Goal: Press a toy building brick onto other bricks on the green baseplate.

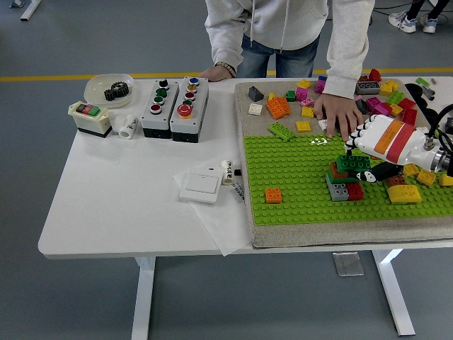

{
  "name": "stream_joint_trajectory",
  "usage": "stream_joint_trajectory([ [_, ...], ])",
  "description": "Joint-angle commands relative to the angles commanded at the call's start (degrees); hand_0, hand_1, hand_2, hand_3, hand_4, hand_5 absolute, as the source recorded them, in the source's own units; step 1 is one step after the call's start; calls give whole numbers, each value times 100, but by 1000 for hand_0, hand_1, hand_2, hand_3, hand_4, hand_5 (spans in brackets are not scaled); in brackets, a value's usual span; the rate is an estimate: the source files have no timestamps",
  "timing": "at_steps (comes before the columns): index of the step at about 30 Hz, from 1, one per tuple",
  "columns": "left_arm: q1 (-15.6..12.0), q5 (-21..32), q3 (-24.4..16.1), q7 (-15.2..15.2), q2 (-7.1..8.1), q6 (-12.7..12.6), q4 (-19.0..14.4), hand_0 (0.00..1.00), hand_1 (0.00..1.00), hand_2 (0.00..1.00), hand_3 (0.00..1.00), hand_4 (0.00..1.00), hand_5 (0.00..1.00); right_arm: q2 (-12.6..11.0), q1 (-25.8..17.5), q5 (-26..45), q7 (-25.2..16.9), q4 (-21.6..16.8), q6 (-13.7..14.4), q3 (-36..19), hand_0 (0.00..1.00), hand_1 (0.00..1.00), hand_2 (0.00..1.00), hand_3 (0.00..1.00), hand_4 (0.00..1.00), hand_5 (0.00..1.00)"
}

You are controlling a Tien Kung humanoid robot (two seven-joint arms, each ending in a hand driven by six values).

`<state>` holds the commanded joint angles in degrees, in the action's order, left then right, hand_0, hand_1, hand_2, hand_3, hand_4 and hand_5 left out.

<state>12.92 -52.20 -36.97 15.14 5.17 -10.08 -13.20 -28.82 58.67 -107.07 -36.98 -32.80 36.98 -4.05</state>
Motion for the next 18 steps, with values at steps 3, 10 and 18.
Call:
stream_joint_trajectory([
  [3, 3, -5, -2, 0, 1, 0, 1, 720, 754, 753, 608, 675, 605, -2, 8, -2, 0, -1, 0, 1, 378, 516, 549, 520, 750, 602],
  [10, 3, -14, -11, 2, 2, -3, 2, 719, 755, 753, 608, 675, 603, -19, 24, 14, 0, -6, 0, 7, 379, 518, 549, 522, 752, 601],
  [18, 15, -29, -19, 10, 7, 1, 0, 717, 752, 753, 607, 676, 603, -30, 41, 28, 0, -11, 0, 21, 379, 522, 550, 520, 755, 598],
])
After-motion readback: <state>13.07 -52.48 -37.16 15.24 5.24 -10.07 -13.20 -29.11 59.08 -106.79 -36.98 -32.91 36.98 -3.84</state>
